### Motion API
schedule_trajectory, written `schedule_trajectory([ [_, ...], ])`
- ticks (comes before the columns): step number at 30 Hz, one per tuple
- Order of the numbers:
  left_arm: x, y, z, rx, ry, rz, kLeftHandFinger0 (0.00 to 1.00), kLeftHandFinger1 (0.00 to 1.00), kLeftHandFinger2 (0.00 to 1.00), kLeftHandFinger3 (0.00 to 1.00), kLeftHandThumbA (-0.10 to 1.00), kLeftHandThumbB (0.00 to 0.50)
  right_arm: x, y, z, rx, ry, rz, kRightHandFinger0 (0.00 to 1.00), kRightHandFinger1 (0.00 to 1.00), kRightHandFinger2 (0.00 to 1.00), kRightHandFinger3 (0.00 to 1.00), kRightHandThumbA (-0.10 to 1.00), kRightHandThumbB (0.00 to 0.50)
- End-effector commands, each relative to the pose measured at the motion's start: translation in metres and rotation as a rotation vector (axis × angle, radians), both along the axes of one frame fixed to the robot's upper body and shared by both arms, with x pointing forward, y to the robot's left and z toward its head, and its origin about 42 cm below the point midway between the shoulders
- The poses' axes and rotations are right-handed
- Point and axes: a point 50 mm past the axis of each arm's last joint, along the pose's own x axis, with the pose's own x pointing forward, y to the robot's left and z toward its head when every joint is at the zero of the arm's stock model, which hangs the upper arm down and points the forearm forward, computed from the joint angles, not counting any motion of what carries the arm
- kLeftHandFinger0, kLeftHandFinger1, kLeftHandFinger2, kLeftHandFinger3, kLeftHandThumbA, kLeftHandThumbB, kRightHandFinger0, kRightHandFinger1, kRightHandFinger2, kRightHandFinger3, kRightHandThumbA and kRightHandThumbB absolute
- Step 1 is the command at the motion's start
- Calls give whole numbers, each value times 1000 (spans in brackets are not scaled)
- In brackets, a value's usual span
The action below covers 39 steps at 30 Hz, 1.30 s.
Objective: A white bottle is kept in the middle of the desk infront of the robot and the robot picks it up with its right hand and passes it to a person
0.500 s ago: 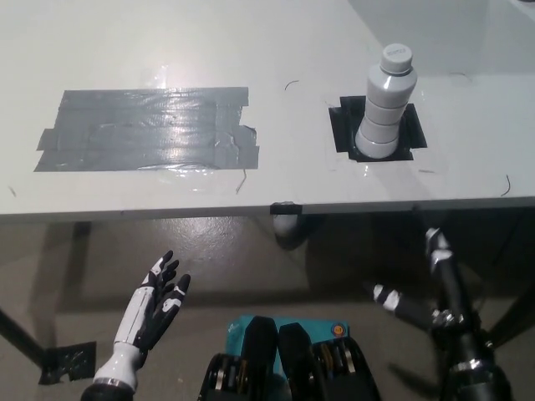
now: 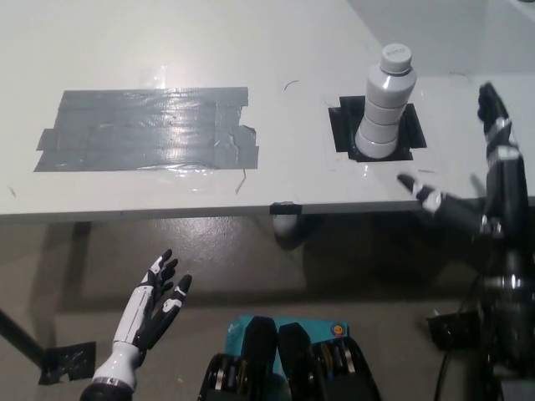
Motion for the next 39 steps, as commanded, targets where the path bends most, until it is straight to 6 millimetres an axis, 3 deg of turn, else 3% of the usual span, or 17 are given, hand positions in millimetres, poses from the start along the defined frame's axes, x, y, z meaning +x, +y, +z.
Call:
schedule_trajectory([
  [1, 7, 2, 13, 8, -79, 13, 1000, 1000, 1000, 1000, 787, 105, 38, -8, 11, 71, 110, 12, 1000, 1000, 1000, 1000, 1000, 316],
  [7, 10, 2, 15, 9, -94, 9, 1000, 1000, 1000, 1000, 797, 96, 86, -12, 16, 110, 224, 46, 1000, 1000, 1000, 1000, 1000, 332],
  [10, 10, 2, 16, 8, -93, 8, 1000, 1000, 1000, 1000, 800, 99, 104, -10, 18, 99, 270, 46, 1000, 1000, 1000, 1000, 1000, 415],
  [20, 11, 2, 17, 4, -87, 12, 1000, 1000, 1000, 1000, 783, 100, 135, 7, 19, 74, 401, 86, 1000, 1000, 1000, 1000, 1000, 500],
  [26, 12, 2, 18, -3, -87, 8, 1000, 1000, 1000, 1000, 773, 97, 146, 21, 24, 3, 423, 105, 1000, 1000, 1000, 1000, 1000, 487],
  [39, 14, 2, 20, 3, -100, 5, 1000, 1000, 1000, 1000, 775, 81, 173, 29, 31, 92, 500, 163, 1000, 1000, 1000, 1000, 1000, 500],
])
